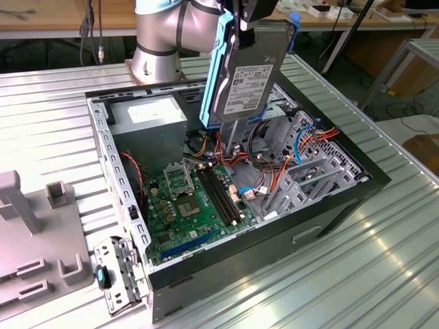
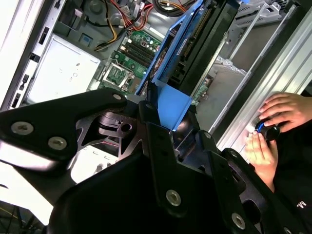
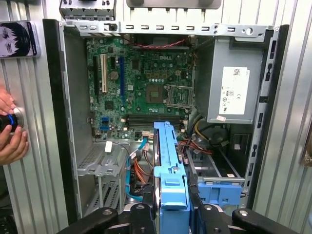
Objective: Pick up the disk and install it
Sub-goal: 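Insert the disk into the insertion slot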
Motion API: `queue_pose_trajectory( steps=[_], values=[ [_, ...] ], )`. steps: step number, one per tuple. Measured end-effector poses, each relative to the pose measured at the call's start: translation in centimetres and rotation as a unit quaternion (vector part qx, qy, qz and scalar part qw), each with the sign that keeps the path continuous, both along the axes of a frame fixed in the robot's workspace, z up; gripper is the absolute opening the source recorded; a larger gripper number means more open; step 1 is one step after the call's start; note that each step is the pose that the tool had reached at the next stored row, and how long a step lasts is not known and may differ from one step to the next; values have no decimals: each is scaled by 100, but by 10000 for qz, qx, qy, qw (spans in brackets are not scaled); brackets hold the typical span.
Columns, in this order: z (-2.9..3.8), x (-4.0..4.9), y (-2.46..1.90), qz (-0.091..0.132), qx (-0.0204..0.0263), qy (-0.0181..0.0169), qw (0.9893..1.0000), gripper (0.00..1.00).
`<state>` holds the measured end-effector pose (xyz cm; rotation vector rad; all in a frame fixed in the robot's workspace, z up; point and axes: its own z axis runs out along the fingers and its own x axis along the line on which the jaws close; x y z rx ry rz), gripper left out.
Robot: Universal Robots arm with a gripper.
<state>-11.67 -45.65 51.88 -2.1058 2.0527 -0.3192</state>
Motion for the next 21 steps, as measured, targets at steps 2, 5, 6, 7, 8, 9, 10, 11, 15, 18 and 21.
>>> queue_pose_trajectory(
  steps=[2, 5, 6, 7, 8, 9, 10, 11, 15, 18, 21],
  values=[
    [-1, 1, -19, 0, 0, -1, 10000, 37],
    [-2, 2, -61, 0, 0, -1, 10000, 37],
    [-2, 2, -71, 0, 1, -1, 10000, 37],
    [-2, 2, -78, 0, 0, -2, 10000, 37],
    [-2, 2, -86, 0, 0, -2, 10000, 37],
    [-3, 2, -100, 0, 0, -2, 10000, 37],
    [-3, 2, -108, 0, 0, -3, 10000, 37],
    [-3, 2, -116, 0, 0, -3, 10000, 37],
    [-4, 2, -158, 0, 0, -4, 10000, 37],
    [-4, 5, -187, 0, 0, -4, 10000, 37],
    [-4, 20, -204, 0, 1, -5, 10000, 37]
  ],
)
